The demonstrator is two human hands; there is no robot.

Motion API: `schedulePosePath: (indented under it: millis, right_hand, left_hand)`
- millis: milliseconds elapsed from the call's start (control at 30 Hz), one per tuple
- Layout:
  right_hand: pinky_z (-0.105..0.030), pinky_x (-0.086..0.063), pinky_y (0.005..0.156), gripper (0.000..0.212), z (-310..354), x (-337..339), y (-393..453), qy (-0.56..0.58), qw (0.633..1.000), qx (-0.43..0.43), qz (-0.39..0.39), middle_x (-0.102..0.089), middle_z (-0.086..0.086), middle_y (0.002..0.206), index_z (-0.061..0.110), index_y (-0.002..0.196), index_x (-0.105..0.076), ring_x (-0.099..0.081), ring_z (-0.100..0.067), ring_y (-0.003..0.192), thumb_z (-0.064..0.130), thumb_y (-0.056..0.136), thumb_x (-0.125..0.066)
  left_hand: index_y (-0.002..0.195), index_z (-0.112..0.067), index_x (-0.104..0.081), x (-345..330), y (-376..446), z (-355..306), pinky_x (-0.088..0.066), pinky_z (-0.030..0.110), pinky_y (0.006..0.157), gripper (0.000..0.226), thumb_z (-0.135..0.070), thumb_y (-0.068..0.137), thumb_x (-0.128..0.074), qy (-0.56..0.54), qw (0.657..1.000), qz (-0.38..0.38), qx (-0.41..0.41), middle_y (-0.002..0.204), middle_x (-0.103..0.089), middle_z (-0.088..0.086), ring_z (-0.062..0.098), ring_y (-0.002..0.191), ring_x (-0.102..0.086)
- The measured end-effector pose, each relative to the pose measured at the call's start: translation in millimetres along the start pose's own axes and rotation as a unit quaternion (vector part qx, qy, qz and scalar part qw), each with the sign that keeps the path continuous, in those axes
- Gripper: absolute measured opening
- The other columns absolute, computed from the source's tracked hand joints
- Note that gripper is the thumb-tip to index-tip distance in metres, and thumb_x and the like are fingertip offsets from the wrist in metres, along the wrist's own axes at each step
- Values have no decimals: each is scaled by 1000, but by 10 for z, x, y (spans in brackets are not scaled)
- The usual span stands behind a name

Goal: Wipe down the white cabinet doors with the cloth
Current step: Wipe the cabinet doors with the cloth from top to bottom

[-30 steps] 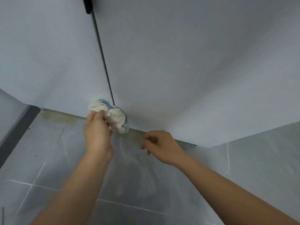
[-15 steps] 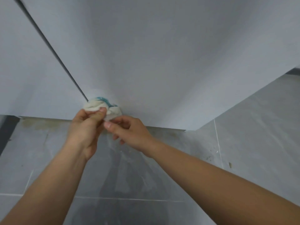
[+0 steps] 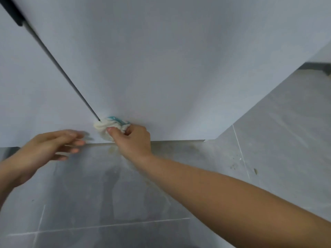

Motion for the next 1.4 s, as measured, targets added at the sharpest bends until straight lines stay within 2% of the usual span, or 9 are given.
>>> schedulePosePath:
  millis: [167,400,567,667,800,933,1133,1267,1400]
  right_hand:
    - [-47,-61,76,47,-96,206,45,-8,998,50,-23,-75,-6,70,8,66,-68,-76,-23,77,53,79,-69]
    - [-62,-57,67,61,-770,1217,58,-4,987,73,-144,-53,-4,55,6,64,-54,-70,-42,67,63,80,-71]
    - [-35,-36,60,48,-1020,1993,-84,-60,969,59,-230,-53,-13,57,6,64,-59,-46,-21,57,44,93,-67]
    - [-42,-47,62,40,-1066,2175,-129,-80,962,64,-251,-70,-22,73,12,70,-65,-65,-36,66,41,97,-64]
    - [-35,-44,64,46,-1019,1963,-142,-86,950,69,-291,-69,-9,71,9,81,-65,-64,-21,67,52,95,-52]
    - [-46,-57,70,49,-1074,1718,-101,-29,935,57,-349,-66,-6,65,11,74,-59,-68,-24,68,56,90,-53]
    - [-26,-31,50,56,-859,1214,-35,-81,957,121,-251,-33,5,46,13,52,-41,-31,-10,47,54,77,-68]
    - [-15,-25,48,65,-728,894,72,-84,966,140,-198,-27,9,40,26,40,-33,-32,-7,41,31,78,-85]
    - [-16,-24,48,68,-726,1000,99,-86,969,153,-173,-26,9,43,24,40,-32,-31,-7,42,23,77,-88]
  left_hand:
    - [108,-20,-68,-127,91,538,-50,38,80,18,-30,102,-54,22,997,24,69,107,-78,4,27,97,-71]
    - [113,-22,-68,-414,104,293,-49,32,78,20,-32,103,-54,50,996,67,14,108,-76,-2,22,98,-71]
    - [105,-25,-71,-640,56,1,-48,31,80,15,-32,93,-65,49,995,89,-16,104,-77,-4,20,98,-72]
    - [106,-19,-73,-773,19,-141,-49,22,71,15,-20,96,-62,48,993,95,-42,104,-75,-1,17,89,-71]
    - [106,-24,-73,-839,-18,-182,-50,23,73,16,-28,99,-59,68,990,103,-75,102,-77,-4,16,91,-74]
    - [105,-25,-72,-796,-30,-196,-49,22,72,15,-27,100,-59,78,987,94,-104,99,-77,-6,14,87,-74]
    - [95,-33,-75,-582,28,-246,-47,29,84,12,-34,96,-64,102,981,11,-164,94,-75,-16,10,96,-69]
    - [99,-27,-78,-447,43,-310,-42,29,91,18,-26,98,-60,95,981,-37,-164,107,-75,-11,11,104,-64]
    - [100,-28,-76,-496,6,-322,-39,14,78,16,-23,97,-61,144,971,-67,-180,97,-71,-13,10,94,-61]
Point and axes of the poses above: each hand's wrist, its own y-axis towards the middle knuckle, its own x-axis out of the back of the hand, z = x × y, the point moved 4 cm from there along y, towards the middle knuckle
